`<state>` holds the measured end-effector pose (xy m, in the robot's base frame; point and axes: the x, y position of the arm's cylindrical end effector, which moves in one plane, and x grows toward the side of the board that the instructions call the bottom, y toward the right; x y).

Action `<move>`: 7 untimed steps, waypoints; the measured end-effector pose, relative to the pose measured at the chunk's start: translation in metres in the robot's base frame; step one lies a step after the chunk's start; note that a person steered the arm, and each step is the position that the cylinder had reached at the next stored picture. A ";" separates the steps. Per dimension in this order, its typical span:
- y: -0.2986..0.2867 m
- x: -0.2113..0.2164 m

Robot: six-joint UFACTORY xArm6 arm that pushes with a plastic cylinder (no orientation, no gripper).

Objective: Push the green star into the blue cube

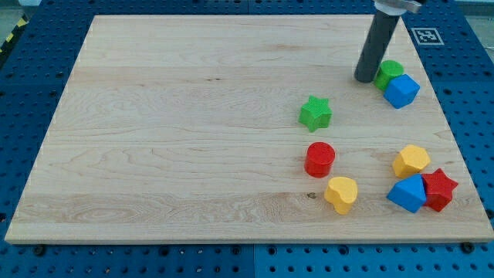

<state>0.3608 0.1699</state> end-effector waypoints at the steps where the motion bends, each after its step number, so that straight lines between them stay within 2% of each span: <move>1: -0.097 0.000; 2: -0.195 0.012; 3: -0.190 0.078; 5: -0.057 0.092; 6: -0.016 0.092; 7: 0.001 0.092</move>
<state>0.4529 0.1705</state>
